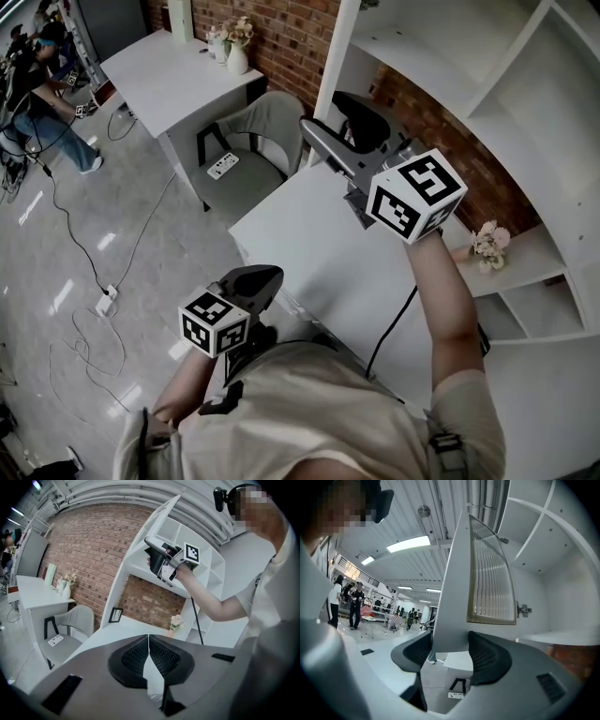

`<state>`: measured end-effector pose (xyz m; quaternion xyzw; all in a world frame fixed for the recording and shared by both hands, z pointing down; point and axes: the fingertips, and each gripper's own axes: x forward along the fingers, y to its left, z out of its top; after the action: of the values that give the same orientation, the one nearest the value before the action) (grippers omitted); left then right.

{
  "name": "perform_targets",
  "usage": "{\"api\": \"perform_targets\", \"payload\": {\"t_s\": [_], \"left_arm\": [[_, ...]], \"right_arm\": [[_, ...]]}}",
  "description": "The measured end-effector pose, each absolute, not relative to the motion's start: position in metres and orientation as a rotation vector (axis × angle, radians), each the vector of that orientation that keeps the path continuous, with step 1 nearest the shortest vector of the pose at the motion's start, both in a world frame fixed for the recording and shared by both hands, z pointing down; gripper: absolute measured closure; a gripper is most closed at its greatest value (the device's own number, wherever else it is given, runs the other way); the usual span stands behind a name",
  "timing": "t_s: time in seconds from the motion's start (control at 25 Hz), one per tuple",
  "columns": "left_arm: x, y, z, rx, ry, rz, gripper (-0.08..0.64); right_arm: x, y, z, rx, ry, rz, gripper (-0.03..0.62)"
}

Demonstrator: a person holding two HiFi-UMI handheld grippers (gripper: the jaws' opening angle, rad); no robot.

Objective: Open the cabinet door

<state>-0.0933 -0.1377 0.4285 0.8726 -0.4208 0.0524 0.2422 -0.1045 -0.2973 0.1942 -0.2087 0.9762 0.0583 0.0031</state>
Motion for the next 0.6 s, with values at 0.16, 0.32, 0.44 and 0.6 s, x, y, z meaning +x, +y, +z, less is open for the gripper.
{"api": "perform_targets", "payload": {"t_s": [0.16,0.32,0.44,0.6], "left_arm": [[-0.108,-0.132,0.429,2.37,-1.174,0.129,0.54],[-0.117,-0.127,0.434,2.355,-1.189,0.126,0.54],[-0.121,-0.124,0.437,2.346,-1.19,0.12,0.54],[-0.125,-0.124,0.441,2.337,-1.189,0.109,0.54]], "right_arm": [[-0.121,-0.296,0.194,-0.68,3.057,0.186,0.333],[-0.135,-0.296,0.194,-0.721,3.042,0.181,0.336],[-0.146,-0.297,0.194,-0.733,3.03,0.173,0.337],[-0.162,-0.3,0.194,-0.751,3.017,0.169,0.339]]}}
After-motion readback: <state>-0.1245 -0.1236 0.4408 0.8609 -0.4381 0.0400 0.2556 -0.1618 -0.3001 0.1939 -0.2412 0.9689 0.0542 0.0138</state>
